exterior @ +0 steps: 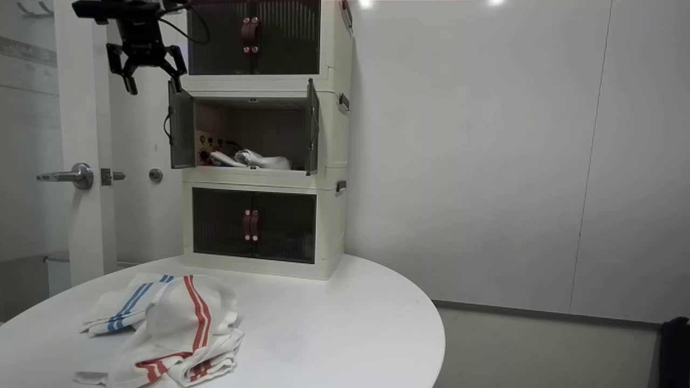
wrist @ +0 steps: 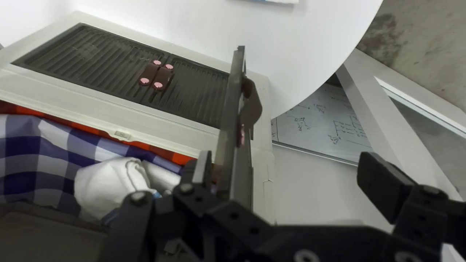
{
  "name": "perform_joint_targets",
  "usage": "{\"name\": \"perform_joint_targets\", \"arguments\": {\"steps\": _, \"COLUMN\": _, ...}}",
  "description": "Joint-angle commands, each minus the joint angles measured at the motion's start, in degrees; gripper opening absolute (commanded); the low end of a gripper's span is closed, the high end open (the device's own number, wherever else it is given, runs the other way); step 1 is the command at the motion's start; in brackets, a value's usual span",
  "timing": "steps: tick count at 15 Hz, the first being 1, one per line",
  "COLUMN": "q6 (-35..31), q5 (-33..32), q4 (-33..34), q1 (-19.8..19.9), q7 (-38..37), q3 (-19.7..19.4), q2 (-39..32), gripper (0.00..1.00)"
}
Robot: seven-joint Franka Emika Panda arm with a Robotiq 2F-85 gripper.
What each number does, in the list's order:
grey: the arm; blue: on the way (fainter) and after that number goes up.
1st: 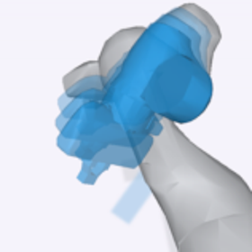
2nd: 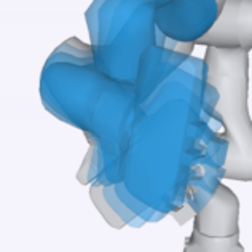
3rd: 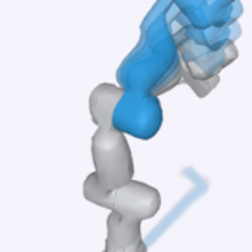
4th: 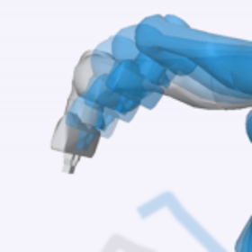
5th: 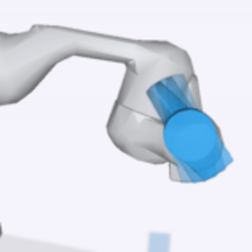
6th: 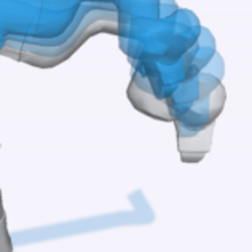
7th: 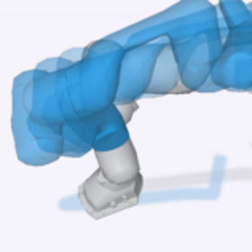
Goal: Open the left door on the middle cabinet
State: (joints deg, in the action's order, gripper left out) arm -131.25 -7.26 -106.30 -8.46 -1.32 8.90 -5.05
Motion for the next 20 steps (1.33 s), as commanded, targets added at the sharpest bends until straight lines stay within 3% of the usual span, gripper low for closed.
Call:
{"name": "perform_joint_targets", "arguments": {"steps": 1, "q6": -1.42, "q5": 1.16, "q4": 1.26, "q1": -1.37, "q7": 0.64, "q3": 0.94, "q2": -0.51, "gripper": 1.0}}
{"name": "perform_joint_targets", "arguments": {"steps": 10, "q6": 0.3, "q5": 1.8, "q4": 5.0, "q1": -4.77, "q7": -5.4, "q3": 3.44, "q2": -1.92, "gripper": 1.0}}
{"name": "perform_joint_targets", "arguments": {"steps": 15, "q6": 4.72, "q5": 4.29, "q4": 6.82, "q1": -4.27, "q7": -11.2, "q3": 2.65, "q2": -0.24, "gripper": 1.0}}
{"name": "perform_joint_targets", "arguments": {"steps": 20, "q6": 16.68, "q5": 1.41, "q4": 12.69, "q1": -3.57, "q7": -21.22, "q3": 0.9, "q2": 1.44, "gripper": 1.0}}
